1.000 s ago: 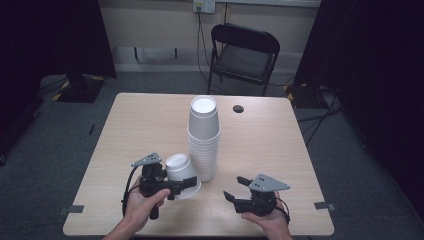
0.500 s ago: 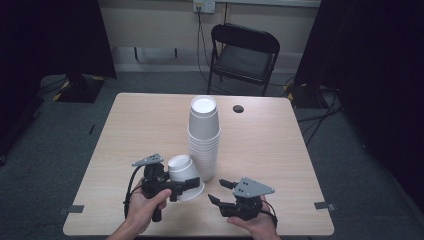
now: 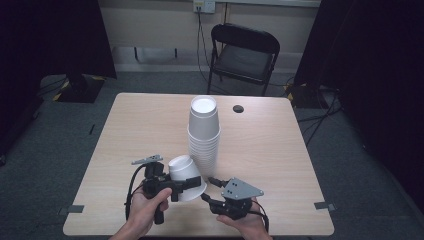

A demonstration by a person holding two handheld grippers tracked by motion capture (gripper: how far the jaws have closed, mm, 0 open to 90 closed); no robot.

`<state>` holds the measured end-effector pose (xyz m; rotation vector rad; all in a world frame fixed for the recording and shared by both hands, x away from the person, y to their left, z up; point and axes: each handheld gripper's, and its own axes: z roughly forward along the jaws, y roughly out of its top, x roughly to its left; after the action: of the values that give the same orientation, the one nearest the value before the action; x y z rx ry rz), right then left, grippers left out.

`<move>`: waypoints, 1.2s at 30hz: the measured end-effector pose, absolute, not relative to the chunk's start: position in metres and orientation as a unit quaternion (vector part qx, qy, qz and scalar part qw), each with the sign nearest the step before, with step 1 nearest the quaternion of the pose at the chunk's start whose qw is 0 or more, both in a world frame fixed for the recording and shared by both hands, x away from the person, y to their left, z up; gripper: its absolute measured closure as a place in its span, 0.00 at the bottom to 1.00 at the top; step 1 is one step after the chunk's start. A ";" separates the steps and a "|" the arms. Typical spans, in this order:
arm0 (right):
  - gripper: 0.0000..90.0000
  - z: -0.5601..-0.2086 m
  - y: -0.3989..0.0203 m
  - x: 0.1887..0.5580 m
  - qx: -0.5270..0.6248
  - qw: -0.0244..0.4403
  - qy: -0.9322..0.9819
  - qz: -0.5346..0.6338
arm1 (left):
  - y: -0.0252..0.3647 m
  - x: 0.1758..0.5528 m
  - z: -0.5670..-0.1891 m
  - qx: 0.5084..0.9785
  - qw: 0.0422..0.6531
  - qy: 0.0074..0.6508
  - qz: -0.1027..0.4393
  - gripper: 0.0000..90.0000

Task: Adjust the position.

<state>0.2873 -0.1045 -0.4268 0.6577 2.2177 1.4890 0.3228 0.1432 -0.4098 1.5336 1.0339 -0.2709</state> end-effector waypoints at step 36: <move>0.72 -0.425 -0.078 0.302 0.197 0.265 0.754 0.569 | 0.145 0.326 -0.408 0.641 0.599 0.452 -0.162 0.18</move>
<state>0.3019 -0.0778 -0.4248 0.5314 2.0365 1.5362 0.3263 0.1454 -0.4076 1.4864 1.0488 -0.3750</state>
